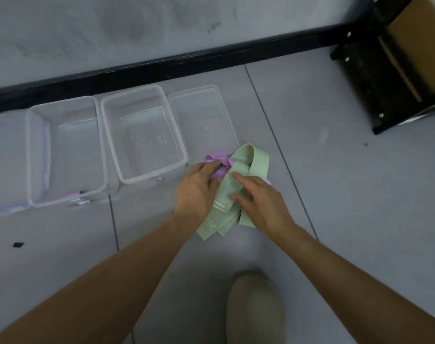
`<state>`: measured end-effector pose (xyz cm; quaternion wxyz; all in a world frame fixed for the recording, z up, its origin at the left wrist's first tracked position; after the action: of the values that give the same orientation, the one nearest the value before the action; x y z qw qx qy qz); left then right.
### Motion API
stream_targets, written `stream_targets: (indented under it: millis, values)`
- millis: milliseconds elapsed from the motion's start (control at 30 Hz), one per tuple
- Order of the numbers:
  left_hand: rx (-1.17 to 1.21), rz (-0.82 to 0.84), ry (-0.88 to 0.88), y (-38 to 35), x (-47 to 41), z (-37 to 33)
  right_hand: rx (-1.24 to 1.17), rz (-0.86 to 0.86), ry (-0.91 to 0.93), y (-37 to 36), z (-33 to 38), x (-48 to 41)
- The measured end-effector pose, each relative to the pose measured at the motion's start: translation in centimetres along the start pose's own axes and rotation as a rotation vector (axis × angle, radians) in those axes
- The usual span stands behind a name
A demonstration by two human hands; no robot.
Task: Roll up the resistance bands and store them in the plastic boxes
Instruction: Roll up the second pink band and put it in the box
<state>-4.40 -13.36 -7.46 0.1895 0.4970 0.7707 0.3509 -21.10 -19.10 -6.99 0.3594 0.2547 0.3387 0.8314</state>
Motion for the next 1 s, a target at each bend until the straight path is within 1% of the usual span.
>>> stream_targets:
  millis: [33, 133, 167, 400, 467, 633, 733, 767, 833, 867, 933, 1000]
  values:
    - [-0.006, -0.011, 0.016, 0.0, -0.4, -0.2, 0.022, 0.009, 0.005, -0.1, 0.0, -0.1]
    - [0.063, -0.013, 0.156, 0.3, -1.4, -0.6, 0.07, 0.047, 0.013, -0.3, 0.0, -0.5]
    - [0.074, -0.007, 0.177, 0.5, -1.7, -0.8, 0.082, 0.057, 0.012, -0.4, 0.0, -0.6]
    - [0.104, -0.013, 0.218, 1.8, -2.1, -1.5, 0.163, 0.101, 0.011, -0.7, 0.3, -0.8]
    - [0.139, -0.005, 0.221, 1.8, -1.7, -1.4, 0.199, 0.119, 0.019, -0.8, 0.4, -0.6]
    - [0.408, -0.056, 0.194, 2.7, 0.2, -2.3, 0.32, 0.13, 0.039, -0.8, 1.0, -0.1]
    - [0.359, -0.054, 0.157, 4.4, 1.0, -3.1, 0.375, 0.112, 0.025, -0.5, 1.1, 0.3]
    - [0.392, -0.076, 0.16, 4.9, 1.1, -3.4, 0.385, 0.103, 0.013, -0.4, 1.0, 0.5]
    - [0.569, -0.13, 0.18, 5.8, 1.5, -3.9, 0.397, 0.09, -0.018, 0.0, 0.4, 0.9]
    - [0.616, -0.15, 0.191, 6.1, 1.6, -3.8, 0.402, 0.085, -0.036, 0.2, 0.1, 1.0]
    - [0.577, -0.151, 0.179, 6.5, 1.9, -3.6, 0.404, 0.058, -0.055, 0.6, 0.0, 1.0]
    - [0.525, -0.139, 0.147, 6.7, 2.2, -3.2, 0.373, -0.018, -0.065, 1.0, 0.7, 0.7]
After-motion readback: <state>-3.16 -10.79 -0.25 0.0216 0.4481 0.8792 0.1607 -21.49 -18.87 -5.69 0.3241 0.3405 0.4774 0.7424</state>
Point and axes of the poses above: each hand's wrist, its own x-axis away from the middle knuckle, its own y-axis out of the back of the hand, z = x × y, the point moved 3 cm from there along -x, towards the middle knuckle, and after that the axes turned 3 degrees about -x, right-handed, at the moved point
